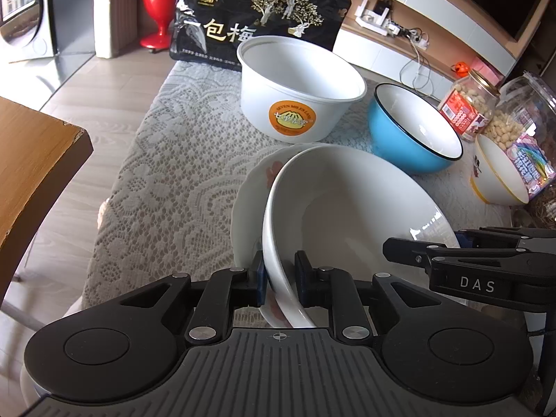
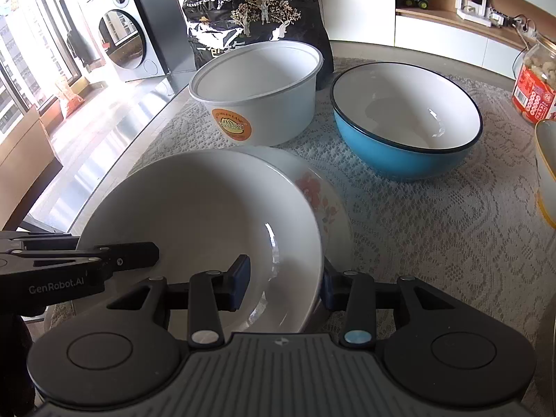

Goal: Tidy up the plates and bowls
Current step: 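Lower the large white bowl into the pink-flowered bowl and open both tools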

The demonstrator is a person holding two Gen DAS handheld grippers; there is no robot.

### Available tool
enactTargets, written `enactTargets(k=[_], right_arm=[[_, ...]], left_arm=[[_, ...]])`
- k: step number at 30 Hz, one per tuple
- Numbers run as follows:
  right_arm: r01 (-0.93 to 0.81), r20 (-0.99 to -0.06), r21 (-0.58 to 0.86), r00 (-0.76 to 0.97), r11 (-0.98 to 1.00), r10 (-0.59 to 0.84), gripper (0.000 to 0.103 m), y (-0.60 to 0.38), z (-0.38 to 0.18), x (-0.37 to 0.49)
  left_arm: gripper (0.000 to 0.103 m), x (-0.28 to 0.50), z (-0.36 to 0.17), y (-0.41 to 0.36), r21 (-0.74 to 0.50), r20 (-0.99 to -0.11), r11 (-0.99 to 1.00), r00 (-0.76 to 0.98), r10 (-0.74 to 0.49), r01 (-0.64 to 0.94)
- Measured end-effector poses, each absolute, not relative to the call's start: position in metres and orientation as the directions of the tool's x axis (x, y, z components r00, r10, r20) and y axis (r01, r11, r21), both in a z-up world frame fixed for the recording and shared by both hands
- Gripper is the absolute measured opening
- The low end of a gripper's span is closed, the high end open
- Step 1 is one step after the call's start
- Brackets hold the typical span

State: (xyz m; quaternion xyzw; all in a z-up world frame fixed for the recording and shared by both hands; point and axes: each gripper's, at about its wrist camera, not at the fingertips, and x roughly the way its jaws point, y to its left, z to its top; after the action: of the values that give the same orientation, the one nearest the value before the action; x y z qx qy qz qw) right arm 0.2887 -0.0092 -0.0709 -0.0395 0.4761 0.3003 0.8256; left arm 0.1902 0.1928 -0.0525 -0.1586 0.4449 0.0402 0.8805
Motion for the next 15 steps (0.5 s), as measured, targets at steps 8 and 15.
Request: enactTargets(k=[8, 15], right_arm=[[-0.538, -0.804, 0.181, 0.401, 0.823, 0.439, 0.040, -0.003, -0.072, 0.293], [-0.535, -0.786, 0.118, 0.465, 0.837, 0.408, 0.040, -0.008, -0.062, 0.289]], left_arm=[[0.020, 0.210, -0.057, 0.202, -0.261, -0.795, 0.941, 0.601, -0.084, -0.214], [0.020, 0.214, -0.053, 0.203, -0.240, -0.801, 0.951, 0.593, -0.080, -0.195]])
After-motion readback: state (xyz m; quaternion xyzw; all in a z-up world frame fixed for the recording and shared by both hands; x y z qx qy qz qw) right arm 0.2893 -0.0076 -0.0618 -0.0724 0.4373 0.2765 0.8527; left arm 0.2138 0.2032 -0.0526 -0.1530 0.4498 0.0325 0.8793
